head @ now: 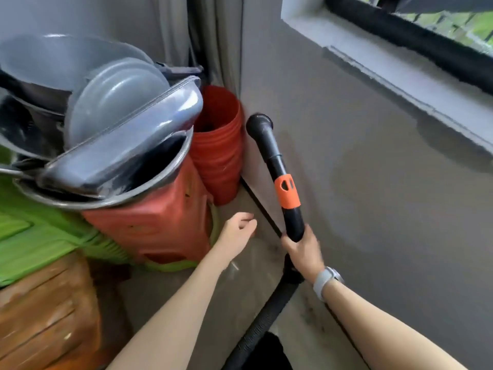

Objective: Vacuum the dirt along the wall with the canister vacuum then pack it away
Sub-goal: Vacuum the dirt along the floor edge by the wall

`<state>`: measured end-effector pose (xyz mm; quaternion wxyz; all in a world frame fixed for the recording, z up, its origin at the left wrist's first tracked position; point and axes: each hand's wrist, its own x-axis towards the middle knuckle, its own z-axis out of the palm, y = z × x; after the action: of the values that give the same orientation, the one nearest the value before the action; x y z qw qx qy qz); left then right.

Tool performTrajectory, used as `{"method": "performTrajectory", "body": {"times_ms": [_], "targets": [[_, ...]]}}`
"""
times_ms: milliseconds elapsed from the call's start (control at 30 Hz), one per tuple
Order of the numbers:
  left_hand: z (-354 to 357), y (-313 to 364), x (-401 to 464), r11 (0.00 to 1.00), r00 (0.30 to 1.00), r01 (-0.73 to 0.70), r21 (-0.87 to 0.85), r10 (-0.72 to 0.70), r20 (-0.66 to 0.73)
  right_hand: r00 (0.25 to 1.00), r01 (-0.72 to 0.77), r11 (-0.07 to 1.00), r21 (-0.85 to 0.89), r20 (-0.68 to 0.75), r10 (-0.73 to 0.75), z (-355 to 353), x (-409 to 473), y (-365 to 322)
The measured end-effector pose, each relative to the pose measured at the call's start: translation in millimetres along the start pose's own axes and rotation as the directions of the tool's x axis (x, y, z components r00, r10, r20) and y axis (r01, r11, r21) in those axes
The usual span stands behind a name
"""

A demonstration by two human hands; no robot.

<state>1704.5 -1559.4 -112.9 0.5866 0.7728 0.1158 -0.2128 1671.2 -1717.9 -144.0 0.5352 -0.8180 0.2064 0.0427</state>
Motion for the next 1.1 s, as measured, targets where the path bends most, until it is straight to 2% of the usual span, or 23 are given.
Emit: {"method": "performTrajectory", "body": {"times_ms": [167, 267, 467, 567, 733, 867, 1000, 1100], "targets": [[2.6, -66.2, 88.5, 0.987, 0.996, 0.077, 0.142, -0.070, -0.051, 0.999, -0.038, 0.999, 0.038, 0.015, 0.038, 51.1, 95.4, 43.7], [7.0, -107.9, 133.8, 0.983, 0.995, 0.091, 0.159, -0.083, -0.054, 0.994, -0.093, 0.995, 0.032, 0.058, 0.091, 93.5, 123.6, 89.5], [14.3, -197.3, 233.8, 0.992, 0.995, 0.076, 0.105, -0.068, -0.077, 0.971, -0.236, 0.963, 0.130, 0.003, 0.237, 193.5, 165.7, 187.9], [21.0, -249.9, 289.4, 0.992, 0.995, 0.040, 0.122, -0.029, -0.095, 0.957, -0.290, 0.952, 0.100, 0.009, 0.291, 240.1, 194.1, 249.9], [34.7, -346.5, 370.8, 0.992, 0.996, 0.001, 0.127, 0.010, -0.089, 0.965, -0.264, 0.965, -0.007, -0.007, 0.264, 299.7, 240.2, 347.7], [47.3, -413.9, 421.5, 0.988, 0.997, 0.004, 0.154, 0.008, -0.081, 0.965, -0.263, 0.962, -0.069, -0.028, 0.261, 333.6, 276.3, 399.6], [59.6, -446.9, 460.5, 0.986, 1.000, -0.008, 0.168, 0.012, -0.027, 0.980, -0.195, 0.964, -0.181, 0.011, 0.200, 360.8, 301.4, 426.2], [71.3, -453.4, 485.4, 0.997, 1.000, -0.004, 0.079, 0.003, 0.012, 0.986, -0.107, 0.948, -0.301, 0.090, 0.139, 379.1, 310.2, 437.9]]}}
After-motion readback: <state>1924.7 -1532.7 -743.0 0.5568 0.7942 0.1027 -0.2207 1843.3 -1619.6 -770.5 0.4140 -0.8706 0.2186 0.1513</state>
